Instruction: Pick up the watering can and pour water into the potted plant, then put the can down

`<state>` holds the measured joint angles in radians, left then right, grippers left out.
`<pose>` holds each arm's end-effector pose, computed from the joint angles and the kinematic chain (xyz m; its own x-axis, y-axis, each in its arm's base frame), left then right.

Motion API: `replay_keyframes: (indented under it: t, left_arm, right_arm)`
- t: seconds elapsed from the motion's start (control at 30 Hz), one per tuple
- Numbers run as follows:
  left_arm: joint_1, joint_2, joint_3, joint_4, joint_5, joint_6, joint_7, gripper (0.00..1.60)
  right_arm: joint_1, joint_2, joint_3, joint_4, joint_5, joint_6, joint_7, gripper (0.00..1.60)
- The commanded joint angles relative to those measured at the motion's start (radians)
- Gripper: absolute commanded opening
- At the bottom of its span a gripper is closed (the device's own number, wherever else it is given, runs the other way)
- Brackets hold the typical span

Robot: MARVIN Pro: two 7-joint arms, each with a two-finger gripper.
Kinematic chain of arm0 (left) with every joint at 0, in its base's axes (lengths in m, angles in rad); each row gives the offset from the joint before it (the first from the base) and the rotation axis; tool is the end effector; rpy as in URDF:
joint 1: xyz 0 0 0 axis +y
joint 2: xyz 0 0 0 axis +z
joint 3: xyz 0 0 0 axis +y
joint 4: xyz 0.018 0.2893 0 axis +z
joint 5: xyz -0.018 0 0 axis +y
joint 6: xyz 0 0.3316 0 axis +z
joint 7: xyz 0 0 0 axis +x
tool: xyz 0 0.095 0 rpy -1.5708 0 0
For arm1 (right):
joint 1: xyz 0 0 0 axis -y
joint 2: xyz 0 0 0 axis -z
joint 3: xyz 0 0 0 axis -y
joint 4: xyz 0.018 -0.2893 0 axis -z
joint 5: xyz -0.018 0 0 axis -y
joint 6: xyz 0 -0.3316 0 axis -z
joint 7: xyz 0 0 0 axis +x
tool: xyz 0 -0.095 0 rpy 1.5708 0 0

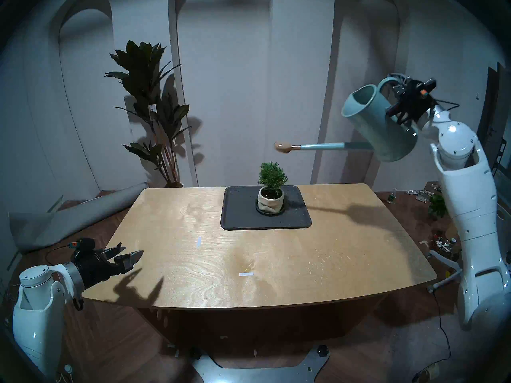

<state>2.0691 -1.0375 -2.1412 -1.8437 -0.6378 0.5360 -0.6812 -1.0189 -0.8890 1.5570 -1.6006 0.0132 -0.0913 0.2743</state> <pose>0.2886 0.2349 -0.2570 0.4584 0.1050 0.8825 -0.2806 -0.9251 0.2558 0.5019 -0.1556 0.0248 -0.5117 0.6140 0.6010 -0.0844 -0.7320 0.6760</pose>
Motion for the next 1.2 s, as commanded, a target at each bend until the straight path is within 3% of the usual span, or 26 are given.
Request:
replay_keyframes:
  t: [0.0,0.07,0.47,0.93,1.17]
  left_arm:
    - [-0.004,0.002,-0.007,-0.019,0.001,-0.003,0.003,1.6]
    - [-0.003,0.002,-0.008,-0.02,0.001,-0.002,0.003,1.6]
    - [-0.002,0.001,-0.008,-0.022,0.001,-0.002,0.005,1.6]
    - [-0.001,0.0,-0.009,-0.024,0.001,-0.001,0.008,1.6]
    - [-0.001,0.001,-0.008,-0.023,0.0,-0.001,0.008,1.6]
  right_arm:
    - [-0.128,-0.045,0.075,-0.121,0.045,-0.107,-0.081,0.0]
    - [-0.164,-0.04,0.102,-0.145,0.037,-0.122,-0.102,0.0]
    - [-0.124,-0.021,0.151,-0.113,-0.019,-0.121,-0.133,0.0]
    - [-0.083,-0.031,0.106,-0.02,-0.089,-0.158,-0.145,0.0]
    - [-0.071,-0.06,0.101,0.003,-0.08,-0.188,-0.159,0.0]
